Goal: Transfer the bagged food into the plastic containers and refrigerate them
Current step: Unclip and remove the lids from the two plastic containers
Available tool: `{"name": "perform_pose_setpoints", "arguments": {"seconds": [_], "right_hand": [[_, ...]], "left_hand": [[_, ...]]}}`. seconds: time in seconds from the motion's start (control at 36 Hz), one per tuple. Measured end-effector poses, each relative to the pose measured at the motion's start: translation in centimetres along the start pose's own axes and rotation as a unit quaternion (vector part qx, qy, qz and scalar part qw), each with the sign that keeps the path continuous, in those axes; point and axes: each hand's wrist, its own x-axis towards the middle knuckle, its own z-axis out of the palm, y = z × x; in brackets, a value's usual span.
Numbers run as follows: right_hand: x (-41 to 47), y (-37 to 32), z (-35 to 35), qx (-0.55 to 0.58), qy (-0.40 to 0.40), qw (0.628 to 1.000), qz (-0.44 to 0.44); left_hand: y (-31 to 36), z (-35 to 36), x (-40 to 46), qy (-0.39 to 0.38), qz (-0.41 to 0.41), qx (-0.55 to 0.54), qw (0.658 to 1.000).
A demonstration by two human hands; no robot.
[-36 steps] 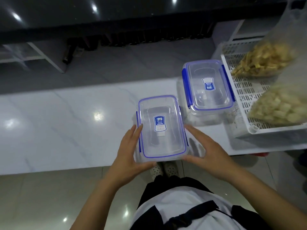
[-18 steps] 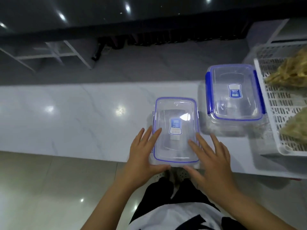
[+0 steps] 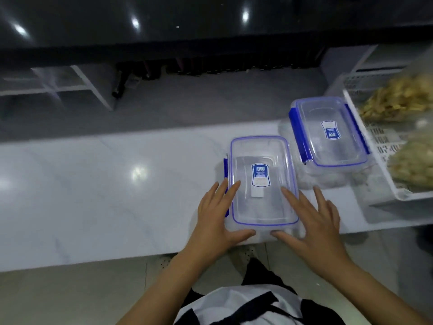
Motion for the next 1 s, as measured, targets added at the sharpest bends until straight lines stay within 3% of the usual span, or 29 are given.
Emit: {"name": "perform_pose_setpoints", "arguments": {"seconds": [0.17,0.31,0.58,0.78,1.0], "right_hand": [[-0.5,-7.6,0.9,-0.060,0.047,0.997,0.013],[1.0,-17.4,3.9,-0.053,0.053,0.997,-0.011],[6.0,-35.0,18.9,-0.032,-0.026,0.994,-0.099],[8.3,-38.2,26.7,-0.073,-0.058,0.992,-0.090],[9.0,-36.7,28.9,-0.101,-0.057,0.992,-0.050]], "left_hand": [[-2.7,-5.8,-0.6,-0.021,0.053,-0.039,0.998],[-7.8,-14.4,-3.3,0.022,0.064,-0.050,0.996],[-24.2,-31.0,-11.6,0.091,-0.021,0.041,0.995],[-30.5,-33.2,-11.8,0.064,-0.072,0.104,0.990],[-32.8,-32.5,-9.8,-0.001,-0.091,0.193,0.977]]}}
